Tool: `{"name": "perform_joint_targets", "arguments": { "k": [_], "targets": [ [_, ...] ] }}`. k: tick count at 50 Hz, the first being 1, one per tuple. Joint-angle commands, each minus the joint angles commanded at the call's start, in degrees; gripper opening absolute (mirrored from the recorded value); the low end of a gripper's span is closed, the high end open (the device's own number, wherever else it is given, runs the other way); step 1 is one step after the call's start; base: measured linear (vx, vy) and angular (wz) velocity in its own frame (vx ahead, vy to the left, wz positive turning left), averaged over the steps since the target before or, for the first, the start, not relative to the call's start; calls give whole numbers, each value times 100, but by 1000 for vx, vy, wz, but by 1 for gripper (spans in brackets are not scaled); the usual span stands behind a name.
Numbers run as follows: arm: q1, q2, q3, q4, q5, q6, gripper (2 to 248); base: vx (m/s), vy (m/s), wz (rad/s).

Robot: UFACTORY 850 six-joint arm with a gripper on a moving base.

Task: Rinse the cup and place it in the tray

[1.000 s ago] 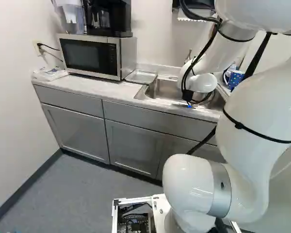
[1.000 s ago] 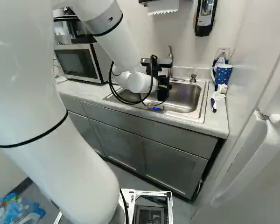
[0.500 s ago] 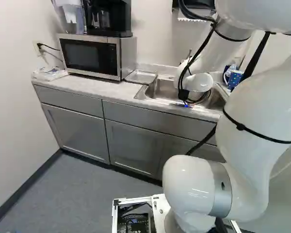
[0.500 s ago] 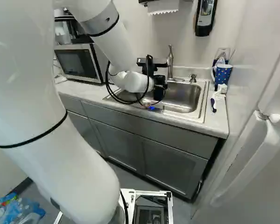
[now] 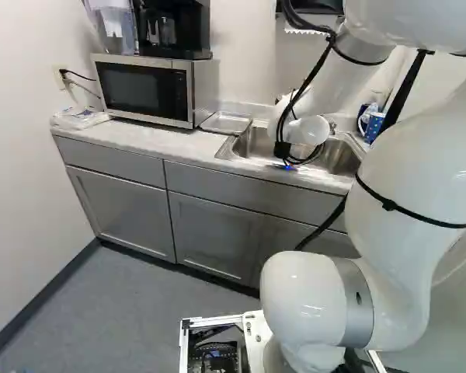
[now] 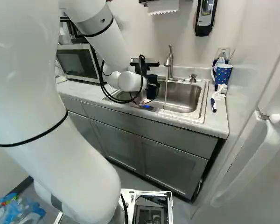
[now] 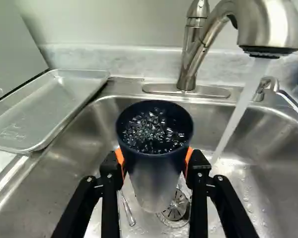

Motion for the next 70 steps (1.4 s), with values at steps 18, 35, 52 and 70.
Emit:
{"name": "perform_joint_targets", "arguments": {
  "k": [18,35,52,70],
  "targets": [
    [230,112,-101,0,0,0,126,0,0,0],
    [365,237,-199,0,0,0,126,0,0,0],
    [496,335,-308,0,0,0,126,0,0,0],
    [518,326,-317,0,0,0,126,0,0,0]
  ]
}}
